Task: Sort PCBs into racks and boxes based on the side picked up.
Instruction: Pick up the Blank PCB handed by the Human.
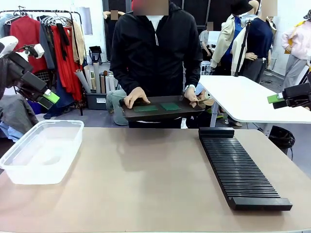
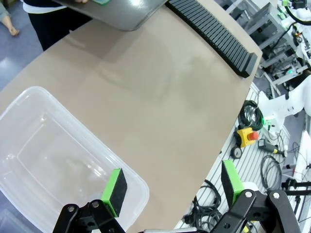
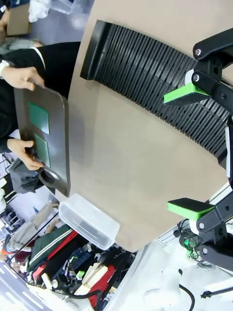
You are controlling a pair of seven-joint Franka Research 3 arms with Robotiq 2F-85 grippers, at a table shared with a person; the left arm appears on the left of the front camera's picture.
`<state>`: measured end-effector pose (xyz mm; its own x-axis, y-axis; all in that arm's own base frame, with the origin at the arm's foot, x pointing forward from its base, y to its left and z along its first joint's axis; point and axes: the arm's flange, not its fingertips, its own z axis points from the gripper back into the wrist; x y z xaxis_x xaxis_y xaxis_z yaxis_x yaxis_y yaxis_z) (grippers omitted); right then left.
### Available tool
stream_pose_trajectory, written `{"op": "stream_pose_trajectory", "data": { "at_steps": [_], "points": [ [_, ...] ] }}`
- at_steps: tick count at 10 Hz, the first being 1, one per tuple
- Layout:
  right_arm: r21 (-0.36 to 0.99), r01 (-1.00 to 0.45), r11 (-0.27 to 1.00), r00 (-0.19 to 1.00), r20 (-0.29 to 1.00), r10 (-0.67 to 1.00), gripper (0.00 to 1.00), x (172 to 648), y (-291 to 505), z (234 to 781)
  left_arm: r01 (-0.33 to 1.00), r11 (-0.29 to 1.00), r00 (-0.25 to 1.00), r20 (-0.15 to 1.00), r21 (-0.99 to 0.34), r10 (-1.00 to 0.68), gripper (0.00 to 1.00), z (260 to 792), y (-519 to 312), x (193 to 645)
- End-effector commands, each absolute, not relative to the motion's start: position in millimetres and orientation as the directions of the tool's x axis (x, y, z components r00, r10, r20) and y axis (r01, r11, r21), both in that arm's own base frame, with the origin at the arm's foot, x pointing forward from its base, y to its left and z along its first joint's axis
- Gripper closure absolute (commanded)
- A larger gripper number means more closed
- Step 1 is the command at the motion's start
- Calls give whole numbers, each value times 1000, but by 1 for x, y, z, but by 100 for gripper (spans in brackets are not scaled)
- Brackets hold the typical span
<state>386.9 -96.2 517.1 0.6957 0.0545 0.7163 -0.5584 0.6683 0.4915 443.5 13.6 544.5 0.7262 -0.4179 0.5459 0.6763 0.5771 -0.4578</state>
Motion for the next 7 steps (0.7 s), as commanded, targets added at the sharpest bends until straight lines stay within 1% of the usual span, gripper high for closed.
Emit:
{"op": "stream_pose_trajectory", "data": {
  "at_steps": [1,7],
  "points": [
    [495,-568,657,684,728,43,0,389,-95,519,679,573,724,549,-459,-418,0,545,14,443],
    [495,-568,657,684,728,43,0,389,-95,519,679,573,724,549,-459,-418,0,545,14,443]
  ]
}}
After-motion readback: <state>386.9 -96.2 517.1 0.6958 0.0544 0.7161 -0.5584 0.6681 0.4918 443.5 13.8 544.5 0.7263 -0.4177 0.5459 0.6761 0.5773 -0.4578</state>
